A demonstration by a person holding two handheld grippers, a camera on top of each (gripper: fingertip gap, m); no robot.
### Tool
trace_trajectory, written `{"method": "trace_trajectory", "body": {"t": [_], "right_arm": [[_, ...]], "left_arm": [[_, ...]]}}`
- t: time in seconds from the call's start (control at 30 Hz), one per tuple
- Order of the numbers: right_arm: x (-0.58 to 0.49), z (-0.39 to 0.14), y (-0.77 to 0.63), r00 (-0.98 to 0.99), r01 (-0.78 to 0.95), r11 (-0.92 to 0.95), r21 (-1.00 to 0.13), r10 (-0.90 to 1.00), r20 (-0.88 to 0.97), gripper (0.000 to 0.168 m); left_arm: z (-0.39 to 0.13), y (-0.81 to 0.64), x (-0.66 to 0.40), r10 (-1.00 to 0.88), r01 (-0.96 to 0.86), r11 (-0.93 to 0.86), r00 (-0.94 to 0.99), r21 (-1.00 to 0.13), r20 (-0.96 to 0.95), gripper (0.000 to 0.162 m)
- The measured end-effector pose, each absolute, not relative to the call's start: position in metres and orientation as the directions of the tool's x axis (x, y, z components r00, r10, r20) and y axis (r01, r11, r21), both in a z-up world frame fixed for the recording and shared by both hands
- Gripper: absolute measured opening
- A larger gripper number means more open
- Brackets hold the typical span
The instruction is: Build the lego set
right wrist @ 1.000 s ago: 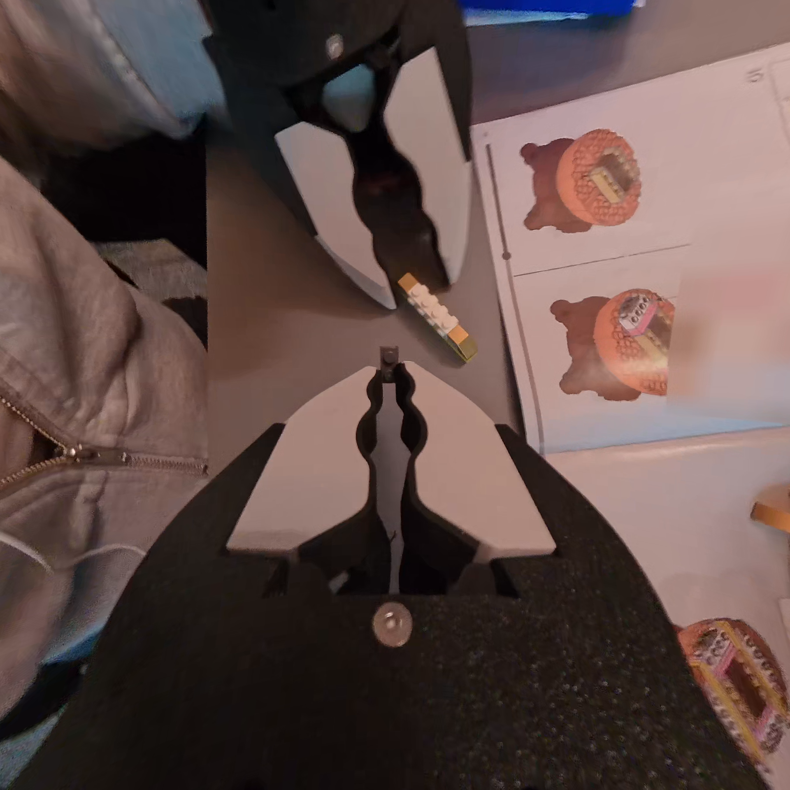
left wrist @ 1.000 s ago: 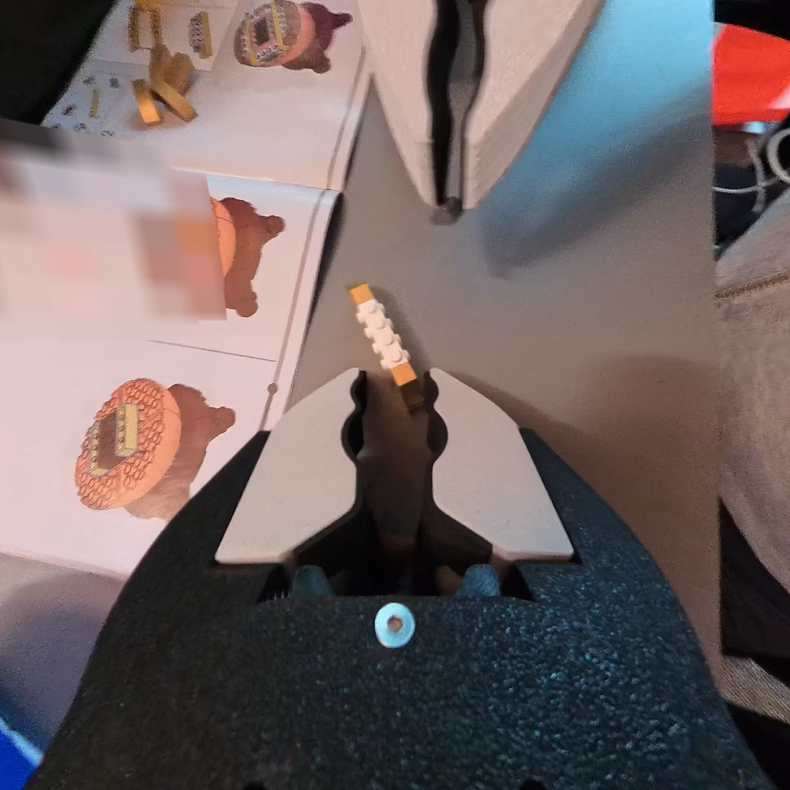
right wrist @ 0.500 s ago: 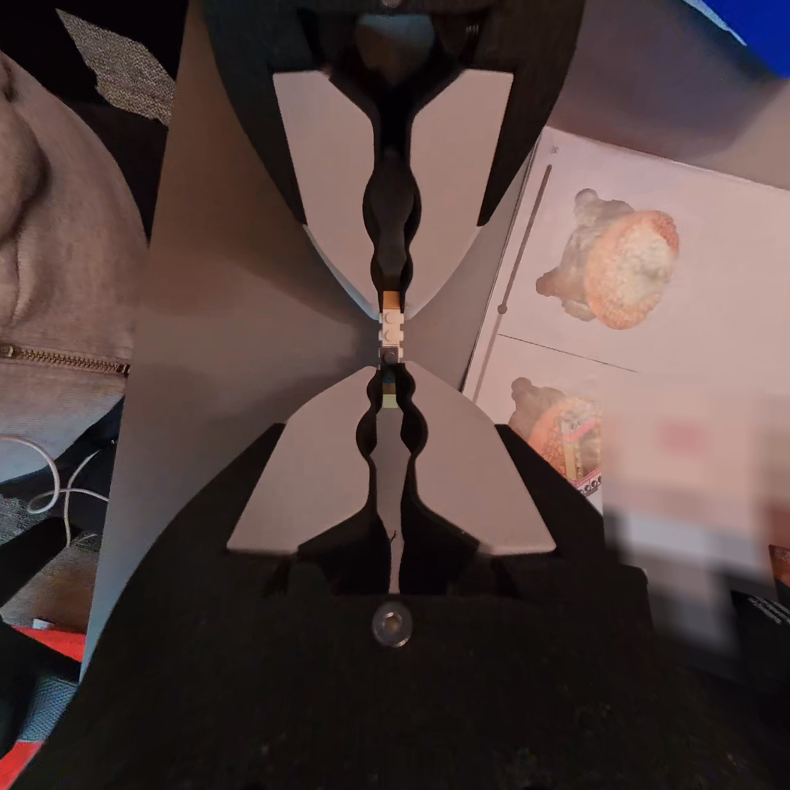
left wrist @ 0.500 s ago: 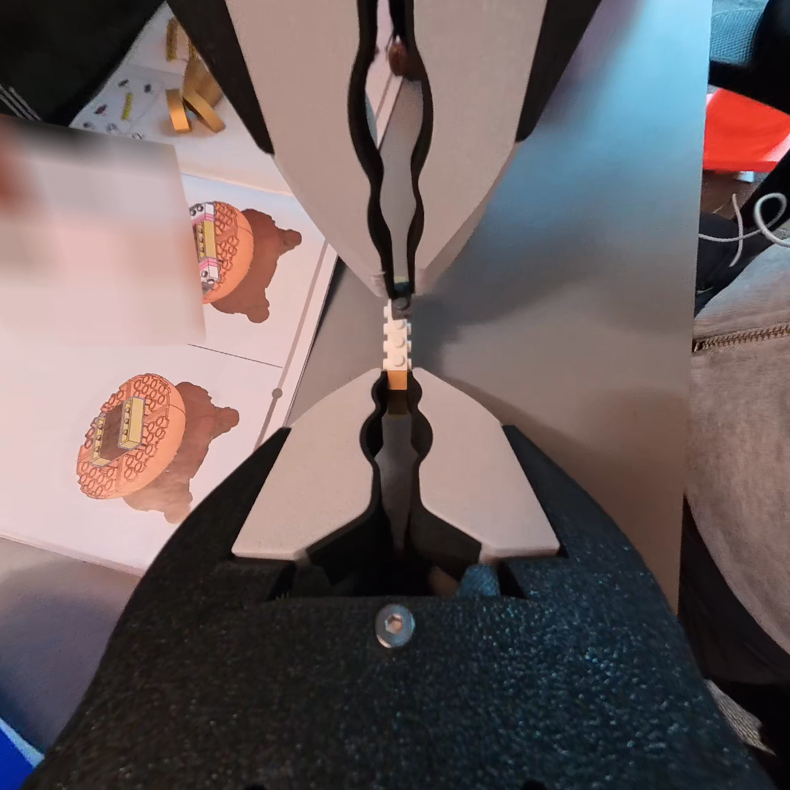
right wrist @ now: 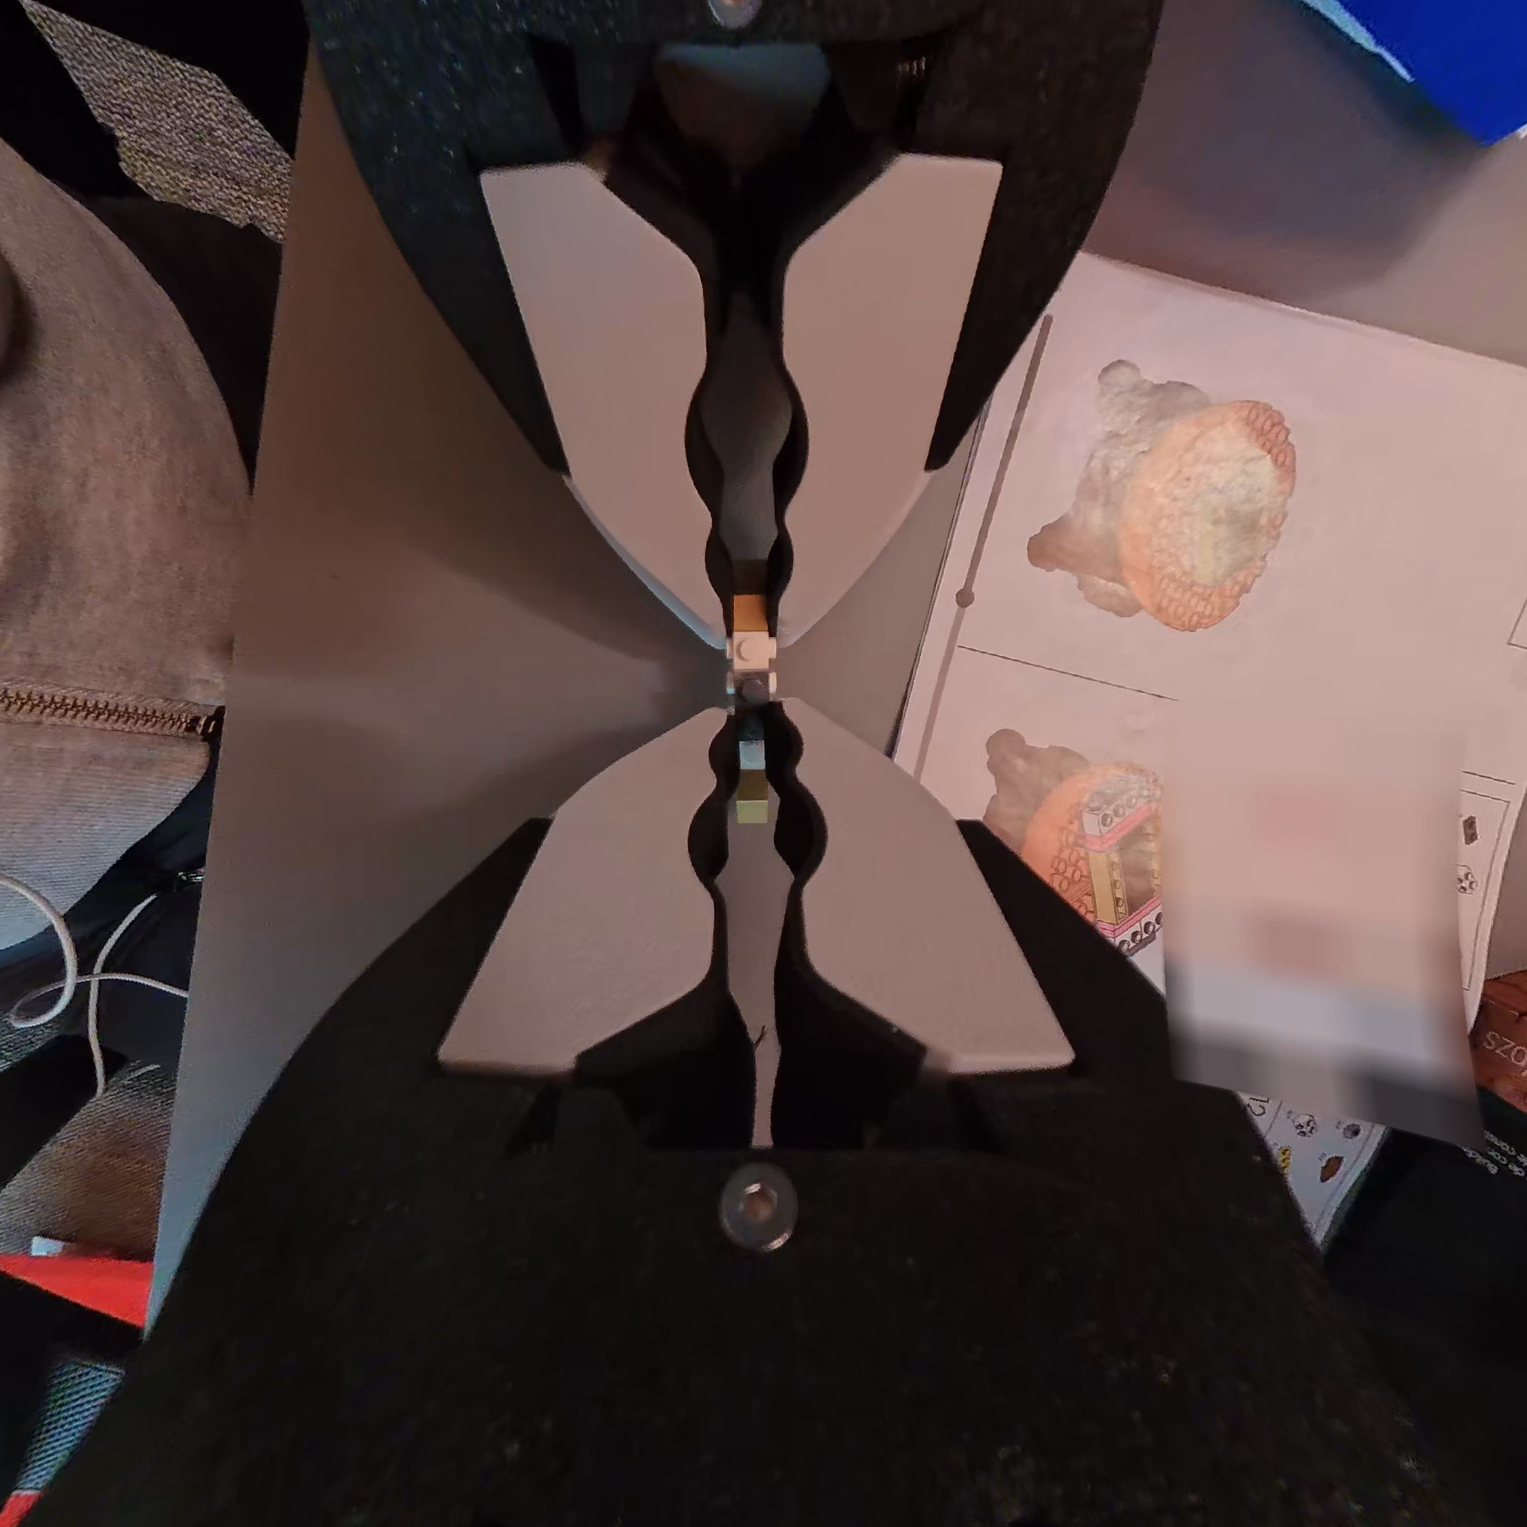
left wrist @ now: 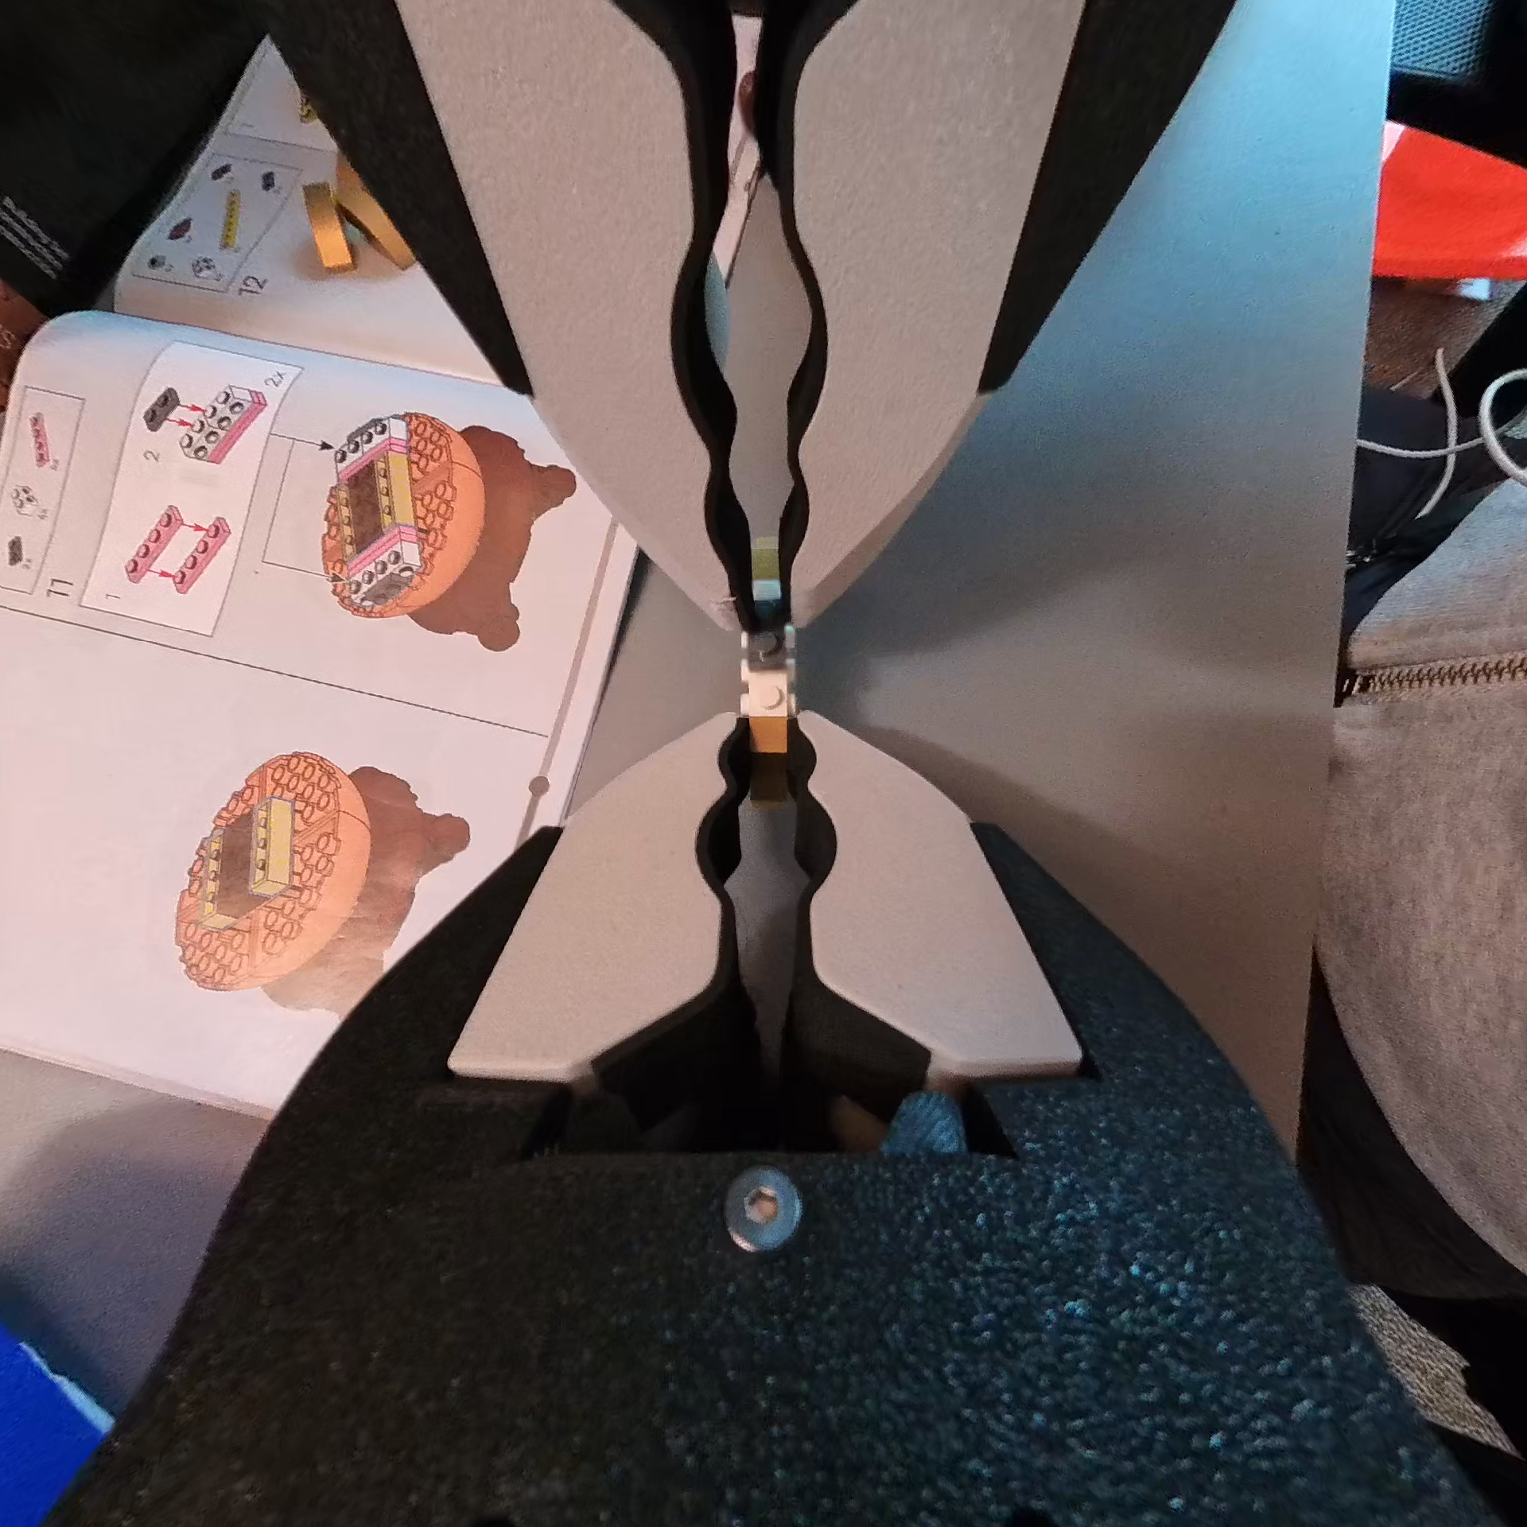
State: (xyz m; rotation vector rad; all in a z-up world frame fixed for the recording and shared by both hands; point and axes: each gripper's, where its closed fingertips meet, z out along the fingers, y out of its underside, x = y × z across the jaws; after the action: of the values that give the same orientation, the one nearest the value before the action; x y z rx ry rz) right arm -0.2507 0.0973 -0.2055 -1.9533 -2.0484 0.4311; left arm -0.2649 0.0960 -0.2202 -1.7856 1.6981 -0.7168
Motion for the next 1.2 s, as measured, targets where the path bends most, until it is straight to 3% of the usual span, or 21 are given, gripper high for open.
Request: {"method": "trace_trajectory", "body": {"t": [1.2], "right_arm": [[-0.242,-0.184,0.113,-0.056,0.928,0.098,-0.361,0.991,0.124,0.006]], "left_arm": [[-0.197,0.111,-0.253,-0.996,-0.661,-0.043,0.091,-0.750,-0.024,0.007]]}}
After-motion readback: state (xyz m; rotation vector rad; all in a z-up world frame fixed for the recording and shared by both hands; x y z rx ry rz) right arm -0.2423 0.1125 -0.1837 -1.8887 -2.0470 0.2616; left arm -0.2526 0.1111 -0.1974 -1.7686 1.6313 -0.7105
